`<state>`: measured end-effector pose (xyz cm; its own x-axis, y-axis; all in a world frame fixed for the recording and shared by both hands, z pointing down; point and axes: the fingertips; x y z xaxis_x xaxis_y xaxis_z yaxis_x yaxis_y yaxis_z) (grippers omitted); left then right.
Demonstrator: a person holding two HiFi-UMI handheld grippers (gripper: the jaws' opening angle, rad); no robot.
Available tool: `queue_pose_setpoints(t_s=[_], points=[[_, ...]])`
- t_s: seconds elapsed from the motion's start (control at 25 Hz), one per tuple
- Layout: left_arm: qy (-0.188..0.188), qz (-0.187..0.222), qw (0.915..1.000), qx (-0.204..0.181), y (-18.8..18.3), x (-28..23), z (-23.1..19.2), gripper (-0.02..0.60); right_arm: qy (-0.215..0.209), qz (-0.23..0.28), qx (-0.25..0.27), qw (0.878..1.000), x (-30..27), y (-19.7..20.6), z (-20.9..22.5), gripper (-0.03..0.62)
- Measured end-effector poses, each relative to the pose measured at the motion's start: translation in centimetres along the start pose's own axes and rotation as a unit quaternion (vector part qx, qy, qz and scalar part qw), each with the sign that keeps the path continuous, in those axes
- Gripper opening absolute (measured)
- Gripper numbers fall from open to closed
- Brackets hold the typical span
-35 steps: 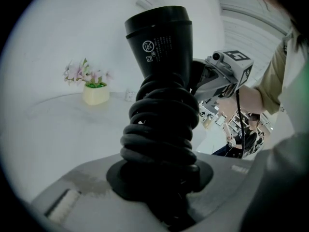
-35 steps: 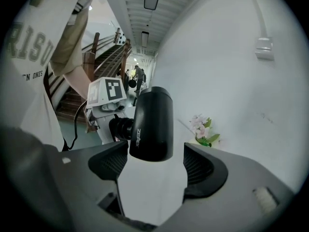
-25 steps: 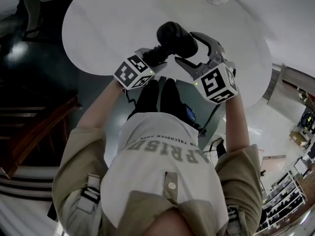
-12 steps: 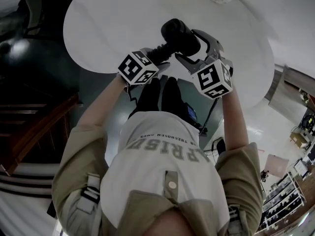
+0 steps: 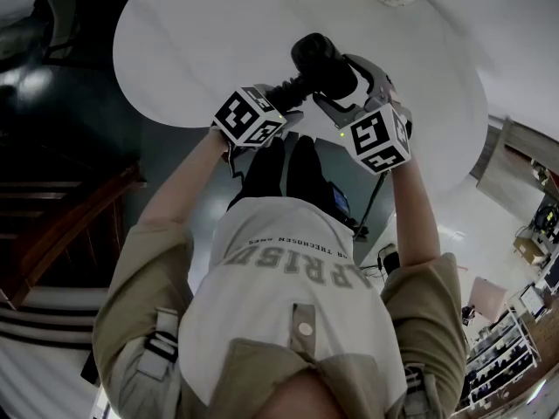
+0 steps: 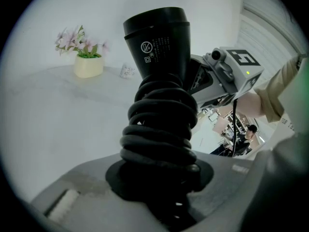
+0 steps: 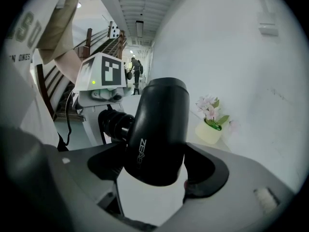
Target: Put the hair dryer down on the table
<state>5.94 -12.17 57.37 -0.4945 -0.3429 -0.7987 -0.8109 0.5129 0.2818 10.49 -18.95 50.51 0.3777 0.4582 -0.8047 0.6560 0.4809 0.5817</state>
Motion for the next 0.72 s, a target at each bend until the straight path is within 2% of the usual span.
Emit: queue_pose_setpoints(t_s=[0.44, 0.72], points=[[-0.049, -0.014, 0.9981, -0.034, 0.1, -0.1, -1.0, 0.173, 0.01, 0.01, -0.038, 0.999, -0.3, 0.7, -0.1, 0.374], [-0.107, -0.026, 0.9921, -0.06, 0.5, -0.2, -2.2, 0.184, 0.022, 0.015, -0.054, 0.998, -0.5, 0.7, -0.2, 0.373]])
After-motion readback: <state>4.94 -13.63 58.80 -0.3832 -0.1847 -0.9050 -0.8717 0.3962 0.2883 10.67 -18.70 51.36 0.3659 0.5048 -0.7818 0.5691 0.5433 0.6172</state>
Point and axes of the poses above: the fingertips, and each gripper's own axes: x backward along the fingers, z to its right, y out of its underside, and after that the axes turned 11 degrees about -z, right-handed
